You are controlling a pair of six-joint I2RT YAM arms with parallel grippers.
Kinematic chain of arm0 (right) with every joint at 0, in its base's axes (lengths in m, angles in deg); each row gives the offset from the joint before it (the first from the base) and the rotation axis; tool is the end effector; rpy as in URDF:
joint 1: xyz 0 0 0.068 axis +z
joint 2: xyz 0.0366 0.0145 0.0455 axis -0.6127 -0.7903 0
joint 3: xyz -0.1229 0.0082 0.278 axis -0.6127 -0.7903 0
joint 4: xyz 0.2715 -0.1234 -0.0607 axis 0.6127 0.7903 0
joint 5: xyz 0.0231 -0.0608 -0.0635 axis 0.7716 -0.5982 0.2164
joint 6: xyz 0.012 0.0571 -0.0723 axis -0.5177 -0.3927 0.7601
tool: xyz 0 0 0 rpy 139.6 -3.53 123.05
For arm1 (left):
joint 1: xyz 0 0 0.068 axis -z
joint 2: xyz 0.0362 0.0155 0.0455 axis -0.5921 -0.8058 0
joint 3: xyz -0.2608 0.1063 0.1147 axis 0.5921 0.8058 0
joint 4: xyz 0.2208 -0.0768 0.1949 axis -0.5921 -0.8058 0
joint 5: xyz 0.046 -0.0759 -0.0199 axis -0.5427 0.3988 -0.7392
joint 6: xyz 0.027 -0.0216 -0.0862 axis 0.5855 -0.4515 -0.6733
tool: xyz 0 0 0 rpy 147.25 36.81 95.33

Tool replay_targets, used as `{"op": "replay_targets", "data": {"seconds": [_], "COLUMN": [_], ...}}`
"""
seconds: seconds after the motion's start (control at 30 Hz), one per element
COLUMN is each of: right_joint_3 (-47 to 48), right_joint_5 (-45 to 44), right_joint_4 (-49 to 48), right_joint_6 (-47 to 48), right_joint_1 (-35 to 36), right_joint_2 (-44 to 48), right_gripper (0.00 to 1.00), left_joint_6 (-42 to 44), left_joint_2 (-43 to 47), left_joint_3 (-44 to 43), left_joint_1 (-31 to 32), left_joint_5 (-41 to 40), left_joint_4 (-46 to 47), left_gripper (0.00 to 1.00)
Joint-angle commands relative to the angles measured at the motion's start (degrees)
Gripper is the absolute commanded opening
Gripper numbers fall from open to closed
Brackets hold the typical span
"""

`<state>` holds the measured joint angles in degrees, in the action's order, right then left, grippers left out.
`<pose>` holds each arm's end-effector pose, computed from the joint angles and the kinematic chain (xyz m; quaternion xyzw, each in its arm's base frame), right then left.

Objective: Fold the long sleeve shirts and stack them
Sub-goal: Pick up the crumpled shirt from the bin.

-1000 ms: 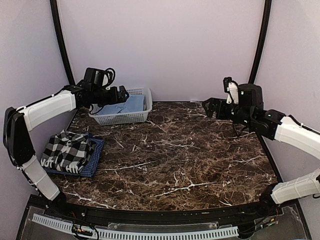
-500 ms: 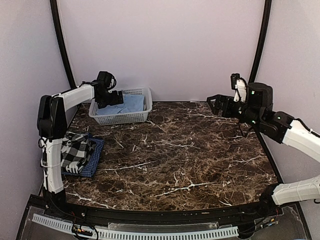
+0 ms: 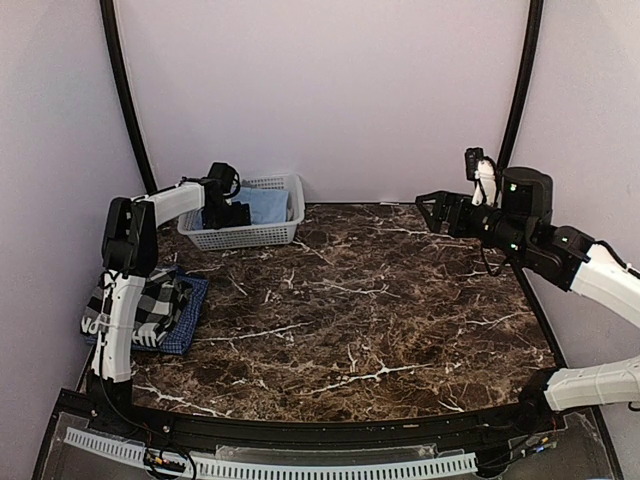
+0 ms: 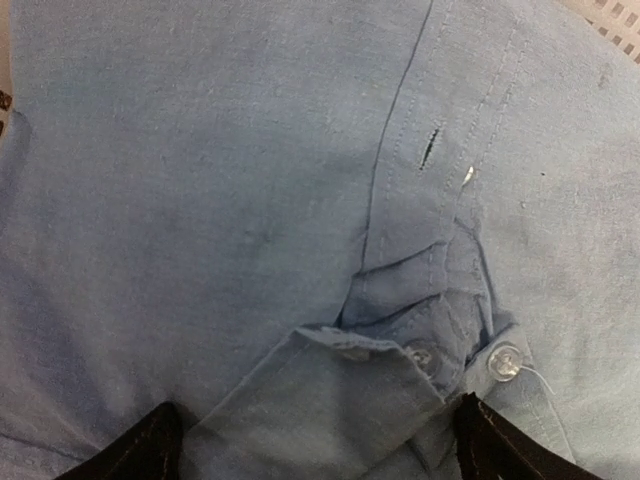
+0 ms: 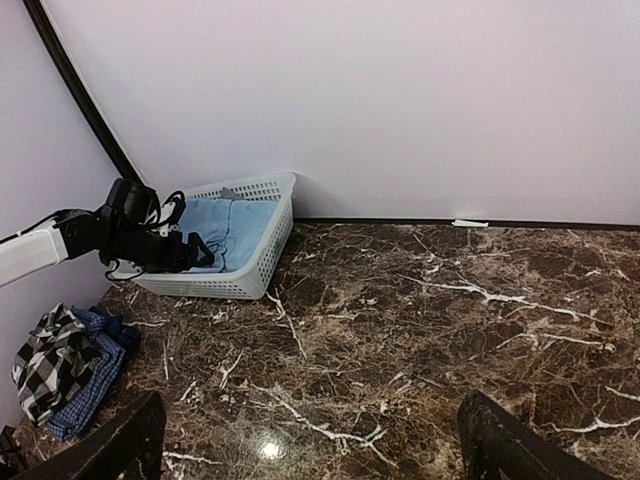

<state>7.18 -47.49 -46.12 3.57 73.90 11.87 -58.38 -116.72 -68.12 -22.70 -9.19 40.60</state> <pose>0.2578 0.1726 0.3683 -0.0533 0.7764 0.2491 0.5765 0.6242 -0.1387 0.1465 -0.0898 0.9343 -0.0383 0.3429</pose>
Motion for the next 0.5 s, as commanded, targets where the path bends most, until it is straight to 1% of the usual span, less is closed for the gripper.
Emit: {"op": "replay_targets", "data": {"seconds": [0.0, 0.03, 0.07, 0.1, 0.13, 0.2, 0.23, 0.27, 0.3, 0.4, 0.43, 0.47], "right_joint_3": [-0.6, -0.6, -0.6, -0.6, -0.7, -0.9, -0.9, -1.0, -1.0, -1.3, -1.5, -1.5], "right_joint_5": [1.2, 1.4, 1.6, 1.7, 1.9, 2.2, 2.4, 2.5, 2.7, 3.2, 3.3, 3.6], "right_joint_4": [-0.2, -0.3, -0.3, -0.3, -0.4, -0.7, -0.8, -0.9, -1.0, -1.5, -1.7, -1.9], "right_joint_6": [-0.4, -0.5, -0.5, -0.6, -0.7, -0.8, -0.8, -0.9, -1.0, -1.3, -1.3, -1.4], "right_joint_1": [0.2, 0.2, 0.2, 0.3, 0.2, 0.3, 0.3, 0.3, 0.3, 0.2, 0.3, 0.3], "right_joint_2": [0.8, 0.8, 0.7, 0.7, 0.7, 0.7, 0.5, 0.4, 0.3, 0.1, 0.0, -0.1], "right_gripper": [0.99, 0.99, 0.99, 0.99, 0.99, 0.99, 0.99, 0.99, 0.99, 0.99, 0.99, 0.99], "left_joint_6": [-0.4, -0.6, -0.6, -0.7, -0.7, -0.4, -0.4, -0.2, -0.1, 0.2, 0.3, 0.5], "left_joint_2": [-1.3, -1.7, -1.9, -2.0, -2.0, -2.0, -2.0, -2.0, -1.9, -1.4, -1.0, -0.6], "left_joint_3": [-2.1, -2.1, -1.9, -1.5, -1.2, -0.5, -0.1, 0.0, 0.2, 0.6, 0.9, 1.1], "left_joint_1": [-0.8, -1.0, -1.2, -1.5, -1.7, -2.1, -2.3, -2.4, -2.6, -2.9, -3.1, -3.4], "left_joint_5": [-1.0, -1.1, -1.3, -1.3, -1.3, -1.2, -1.3, -1.3, -1.4, -2.1, -2.5, -2.6], "left_joint_4": [-4.4, -4.8, -5.4, -5.7, -6.0, -6.2, -6.3, -6.5, -6.7, -7.1, -7.1, -7.2], "left_gripper": [0.9, 0.85, 0.82, 0.76, 0.74, 0.63, 0.6, 0.52, 0.48, 0.29, 0.26, 0.2]}}
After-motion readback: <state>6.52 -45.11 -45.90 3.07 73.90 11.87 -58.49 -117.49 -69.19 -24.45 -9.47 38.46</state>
